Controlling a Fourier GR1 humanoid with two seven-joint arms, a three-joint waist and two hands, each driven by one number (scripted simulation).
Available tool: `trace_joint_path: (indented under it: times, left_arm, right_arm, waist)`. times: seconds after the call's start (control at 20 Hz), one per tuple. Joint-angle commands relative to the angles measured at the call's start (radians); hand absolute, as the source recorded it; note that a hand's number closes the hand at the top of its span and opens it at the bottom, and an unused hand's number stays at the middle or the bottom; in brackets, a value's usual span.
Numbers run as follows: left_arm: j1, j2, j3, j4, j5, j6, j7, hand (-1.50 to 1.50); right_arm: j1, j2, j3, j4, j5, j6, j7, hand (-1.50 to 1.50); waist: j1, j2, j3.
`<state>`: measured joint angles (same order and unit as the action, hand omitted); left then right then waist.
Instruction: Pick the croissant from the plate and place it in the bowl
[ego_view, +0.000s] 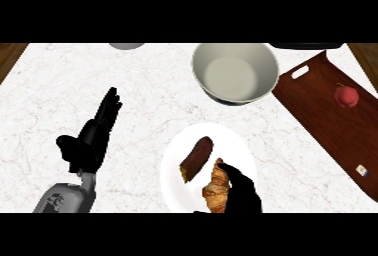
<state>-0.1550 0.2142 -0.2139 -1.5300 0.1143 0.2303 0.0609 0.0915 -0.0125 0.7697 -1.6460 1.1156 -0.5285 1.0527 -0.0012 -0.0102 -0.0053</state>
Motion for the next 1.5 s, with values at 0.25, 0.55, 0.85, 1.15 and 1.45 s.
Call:
trace_joint_path:
  times: [0.25, 0.55, 0.85, 1.15, 1.45]
  left_arm:
    - [0.057, 0.016, 0.016, -0.093, -0.004, -0.034, 0.026, 0.00]
    - [-0.012, -0.042, -0.043, -0.011, -0.029, -0.039, -0.016, 0.00]
    - [-0.042, -0.056, -0.064, -0.003, -0.030, -0.054, -0.009, 0.00]
    - [-0.047, -0.040, -0.038, 0.004, -0.024, -0.052, -0.001, 0.00]
    - [-0.025, -0.035, -0.013, 0.000, -0.022, -0.030, 0.007, 0.00]
  right_arm:
    - [-0.087, 0.011, 0.087, 0.150, -0.047, -0.003, 0.026, 1.50]
    - [-0.144, -0.105, 0.299, -0.090, -0.351, 0.265, -0.353, 1.50]
    - [-0.213, -0.167, 0.476, -0.232, -0.556, 0.425, -0.669, 1.50]
    - [-0.301, -0.229, 0.444, -0.336, -0.724, 0.495, -0.998, 1.50]
    - [-0.371, -0.387, 0.260, -0.411, -0.829, 0.521, -1.235, 1.50]
  waist:
    - [0.011, 0.010, 0.006]
    - [0.120, 0.038, 0.014]
    - [0.167, 0.052, 0.019]
    - [0.107, 0.027, 0.014]
    - [0.044, 0.016, 0.010]
